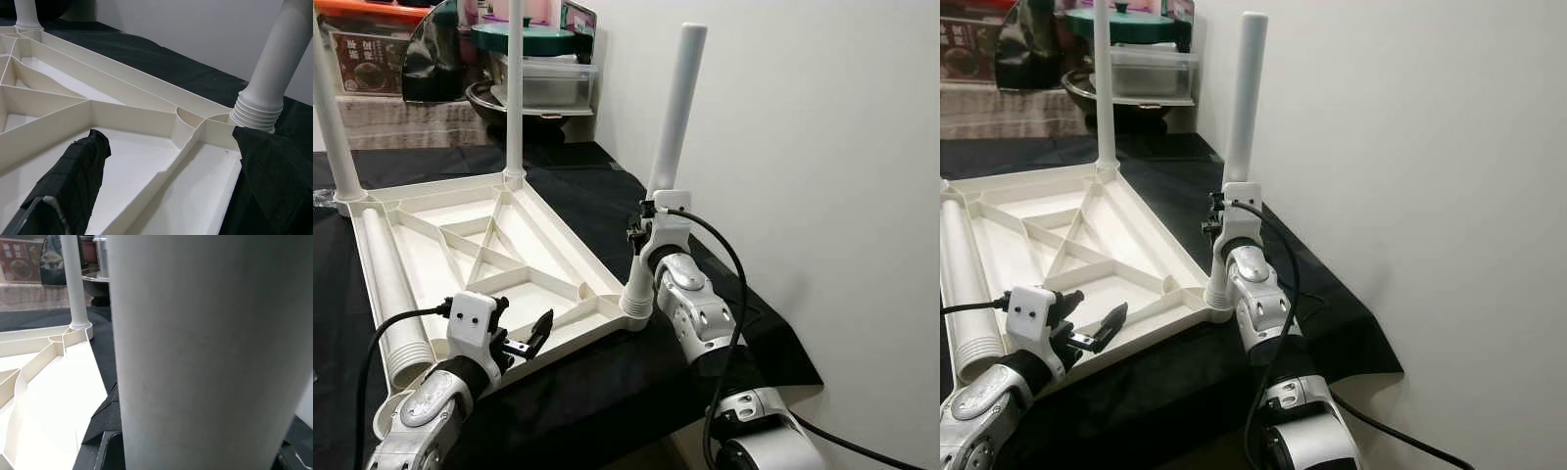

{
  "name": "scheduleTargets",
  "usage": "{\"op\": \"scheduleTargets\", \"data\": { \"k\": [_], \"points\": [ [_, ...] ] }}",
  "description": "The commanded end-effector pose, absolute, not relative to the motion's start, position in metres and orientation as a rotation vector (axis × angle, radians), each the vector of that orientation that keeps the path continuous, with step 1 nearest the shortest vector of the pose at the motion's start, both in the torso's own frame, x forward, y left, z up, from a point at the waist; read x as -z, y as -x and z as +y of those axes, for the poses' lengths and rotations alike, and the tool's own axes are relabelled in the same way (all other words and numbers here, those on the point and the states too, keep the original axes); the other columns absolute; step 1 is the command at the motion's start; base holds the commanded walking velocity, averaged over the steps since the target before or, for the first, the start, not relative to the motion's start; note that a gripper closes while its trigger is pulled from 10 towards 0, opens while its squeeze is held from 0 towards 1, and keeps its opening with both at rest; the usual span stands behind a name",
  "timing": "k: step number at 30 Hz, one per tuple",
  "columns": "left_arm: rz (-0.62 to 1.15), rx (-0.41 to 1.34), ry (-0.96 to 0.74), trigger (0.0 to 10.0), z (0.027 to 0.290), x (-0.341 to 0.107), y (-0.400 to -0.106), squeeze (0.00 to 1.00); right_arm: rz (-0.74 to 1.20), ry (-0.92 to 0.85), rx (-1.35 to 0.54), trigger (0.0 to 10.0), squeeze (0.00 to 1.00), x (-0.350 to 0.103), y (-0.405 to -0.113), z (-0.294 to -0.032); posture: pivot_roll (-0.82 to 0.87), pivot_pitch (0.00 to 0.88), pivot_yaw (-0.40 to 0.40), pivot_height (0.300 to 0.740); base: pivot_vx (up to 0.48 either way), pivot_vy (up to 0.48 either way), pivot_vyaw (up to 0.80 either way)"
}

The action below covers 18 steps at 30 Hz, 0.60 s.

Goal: Building children table

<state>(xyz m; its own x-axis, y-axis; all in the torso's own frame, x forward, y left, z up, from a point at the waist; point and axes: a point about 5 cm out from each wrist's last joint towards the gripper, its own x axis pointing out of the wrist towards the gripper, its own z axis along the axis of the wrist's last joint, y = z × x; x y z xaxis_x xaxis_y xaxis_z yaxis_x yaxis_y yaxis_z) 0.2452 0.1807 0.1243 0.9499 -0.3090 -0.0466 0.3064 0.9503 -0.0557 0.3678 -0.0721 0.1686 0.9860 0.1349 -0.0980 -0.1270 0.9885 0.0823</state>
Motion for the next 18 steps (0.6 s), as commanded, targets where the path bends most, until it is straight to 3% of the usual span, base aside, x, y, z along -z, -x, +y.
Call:
{"op": "scheduleTargets", "data": {
  "k": [1,10,18],
  "points": [
    [0.063,0.331,0.047,10.0,0.178,-0.124,-0.247,0.0,0.351,-0.079,-0.029,10.0,0.0,-0.113,-0.355,-0.093,0.06,0.0,-0.143,0.74,0.0,0.0,0.0],
    [0.063,0.34,0.043,10.0,0.177,-0.124,-0.249,0.0,0.415,-0.111,0.008,10.0,0.0,-0.107,-0.347,-0.098,0.06,0.0,-0.137,0.74,0.0,0.0,0.0],
    [0.061,0.339,0.036,10.0,0.179,-0.124,-0.249,0.0,0.332,-0.1,-0.02,10.0,0.0,-0.121,-0.345,-0.098,0.06,0.0,-0.131,0.74,0.0,0.0,0.0]
  ]
}}
